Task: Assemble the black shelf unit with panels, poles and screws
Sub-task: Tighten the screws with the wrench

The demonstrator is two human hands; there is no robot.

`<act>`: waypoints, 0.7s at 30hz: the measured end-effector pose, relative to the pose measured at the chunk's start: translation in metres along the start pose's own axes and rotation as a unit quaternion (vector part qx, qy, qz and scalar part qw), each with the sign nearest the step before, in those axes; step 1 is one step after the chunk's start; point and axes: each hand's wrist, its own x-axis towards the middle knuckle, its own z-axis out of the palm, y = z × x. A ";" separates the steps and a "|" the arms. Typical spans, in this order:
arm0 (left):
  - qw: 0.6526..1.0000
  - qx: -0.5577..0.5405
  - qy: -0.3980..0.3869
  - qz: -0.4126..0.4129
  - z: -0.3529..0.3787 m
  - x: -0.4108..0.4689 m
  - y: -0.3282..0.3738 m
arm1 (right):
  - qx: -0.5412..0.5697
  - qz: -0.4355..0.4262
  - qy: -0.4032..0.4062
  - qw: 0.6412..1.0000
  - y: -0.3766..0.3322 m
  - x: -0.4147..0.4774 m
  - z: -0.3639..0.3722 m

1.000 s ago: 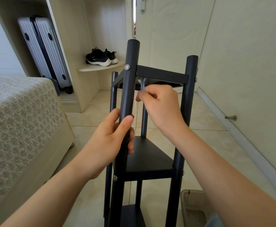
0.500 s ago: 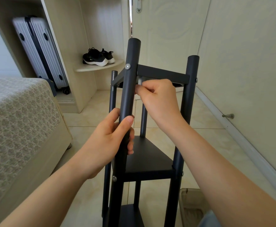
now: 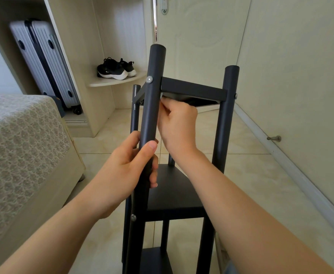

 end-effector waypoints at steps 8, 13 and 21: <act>1.000 0.000 0.001 -0.001 -0.005 0.002 -0.003 | 0.010 0.006 -0.018 1.000 -0.001 0.000 0.001; 1.000 0.008 0.007 -0.002 -0.009 0.002 -0.004 | -0.004 0.039 -0.053 0.998 -0.006 -0.001 -0.012; 1.000 0.007 -0.001 -0.001 -0.005 0.000 -0.002 | 0.022 0.072 -0.088 0.993 -0.014 0.000 -0.028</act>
